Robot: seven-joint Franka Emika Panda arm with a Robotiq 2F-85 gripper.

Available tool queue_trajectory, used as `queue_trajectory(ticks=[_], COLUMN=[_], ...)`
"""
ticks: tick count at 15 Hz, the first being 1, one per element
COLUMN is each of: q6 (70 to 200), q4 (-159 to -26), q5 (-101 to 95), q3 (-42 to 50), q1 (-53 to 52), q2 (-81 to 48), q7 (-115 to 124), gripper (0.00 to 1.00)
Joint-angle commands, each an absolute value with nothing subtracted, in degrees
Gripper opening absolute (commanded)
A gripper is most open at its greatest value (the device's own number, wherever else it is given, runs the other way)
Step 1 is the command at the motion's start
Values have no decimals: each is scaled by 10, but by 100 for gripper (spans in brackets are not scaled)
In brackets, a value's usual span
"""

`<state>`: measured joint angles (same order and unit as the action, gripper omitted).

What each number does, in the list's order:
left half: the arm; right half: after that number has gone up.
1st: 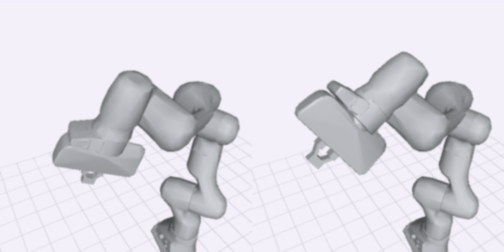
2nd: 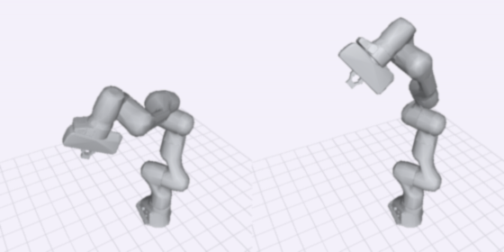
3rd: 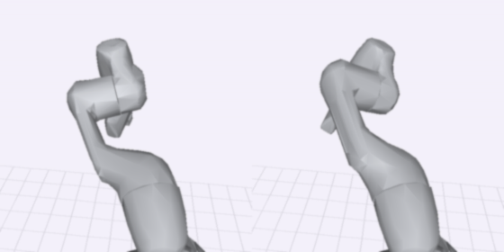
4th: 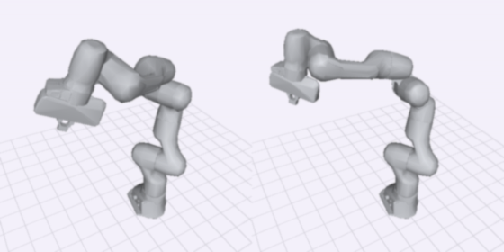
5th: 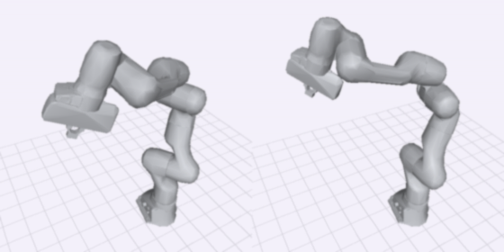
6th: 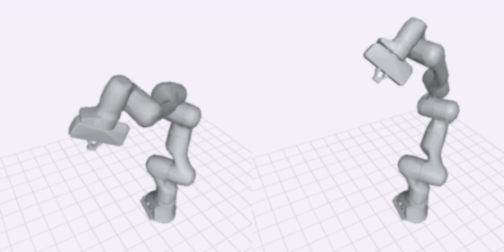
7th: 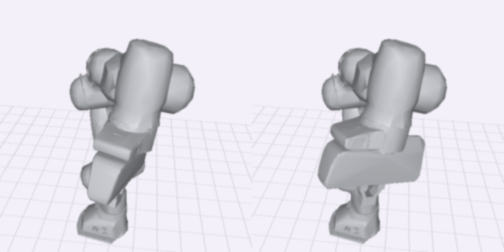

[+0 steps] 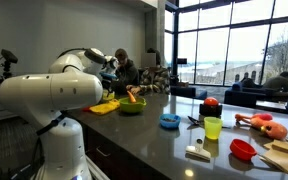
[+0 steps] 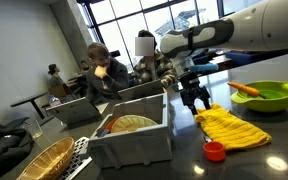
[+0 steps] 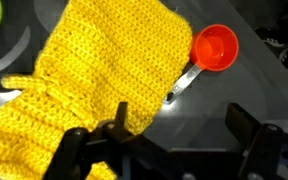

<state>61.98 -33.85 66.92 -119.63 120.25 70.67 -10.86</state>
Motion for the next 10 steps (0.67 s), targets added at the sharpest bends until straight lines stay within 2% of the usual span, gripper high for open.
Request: queue_trajectory(ticks=[1,10], q6=[621,624], q4=[-345,-390], q5=[674,678], q3=[-1174,-1144], q1=[1206,1211], q2=[722,760], q7=[-49,84], gripper=[100,100])
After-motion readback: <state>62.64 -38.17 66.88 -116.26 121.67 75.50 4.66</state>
